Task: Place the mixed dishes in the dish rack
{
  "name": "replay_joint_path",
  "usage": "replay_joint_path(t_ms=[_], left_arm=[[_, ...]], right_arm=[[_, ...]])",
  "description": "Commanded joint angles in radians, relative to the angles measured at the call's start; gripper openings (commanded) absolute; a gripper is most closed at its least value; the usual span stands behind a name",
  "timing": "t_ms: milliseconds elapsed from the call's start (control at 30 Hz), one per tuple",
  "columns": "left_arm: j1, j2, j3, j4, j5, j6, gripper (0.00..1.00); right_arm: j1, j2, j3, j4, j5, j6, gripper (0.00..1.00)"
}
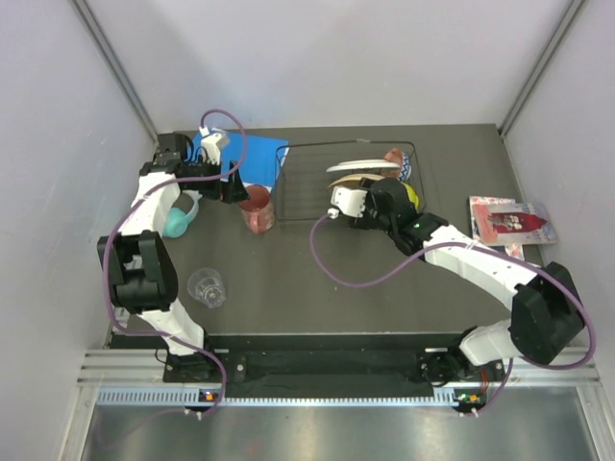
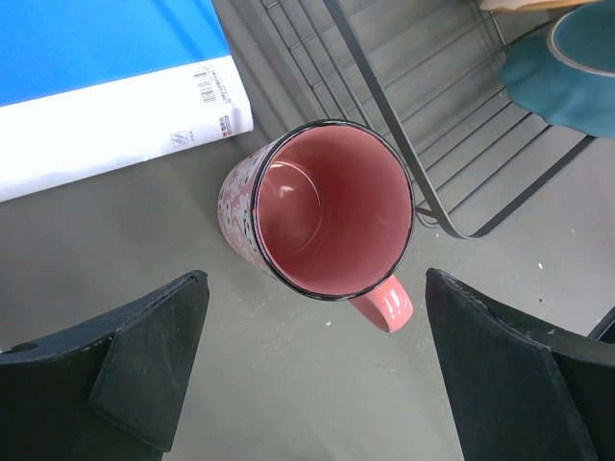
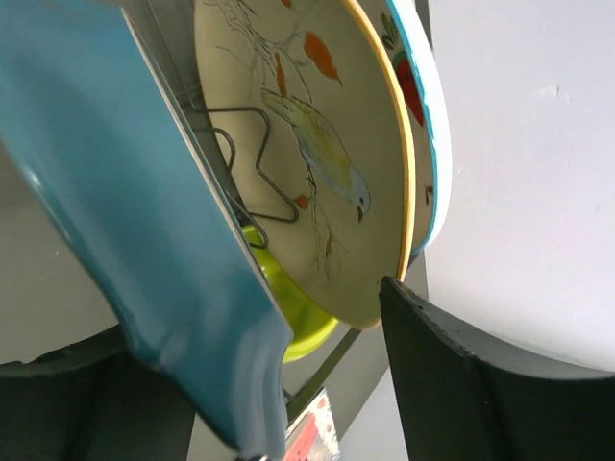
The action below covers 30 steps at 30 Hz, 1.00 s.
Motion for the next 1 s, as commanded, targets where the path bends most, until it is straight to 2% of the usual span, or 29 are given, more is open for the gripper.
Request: replay_joint_path(t_ms=[0, 267, 300, 533, 700, 800, 833, 967], left_arm=[[0.006, 0.012, 0.033, 0.017, 0.029, 0.018, 0.98], [0.006, 0.01, 0.045, 0.026, 0.015, 0.007, 0.98], [0.008, 0.009, 0.048, 0.027, 0.015, 0.008, 0.99], [0.006, 0.021, 0.085, 0.014, -0.016, 0.015, 0.99], [0.006, 0.036, 0.102, -0.017, -0.032, 0.025, 0.99], [0.006, 0.055, 0.099, -0.023, -0.039, 0.031, 0.99], [0.006, 0.076, 0.099, -0.025, -0.04, 0.035, 0.98], [0.005, 0.148, 0.122, -0.058, -0.063, 0.048, 0.96]], right_arm=[[-0.006, -0.091, -0.018, 0.012, 0.031, 0.06, 0.7], [0.027, -0.209, -0.046, -0.071, 0.076, 0.105, 0.73], [0.037, -0.223, -0.049, -0.08, 0.083, 0.112, 0.85], [0.065, -0.332, -0.058, -0.148, 0.114, 0.191, 1.0], [0.097, -0.377, -0.022, -0.189, 0.151, 0.26, 1.0], [0.108, -0.38, 0.049, -0.226, 0.175, 0.388, 1.0], [0.108, -0.375, 0.073, -0.244, 0.203, 0.498, 1.0], [0.108, -0.328, 0.192, -0.338, 0.24, 0.694, 1.0]])
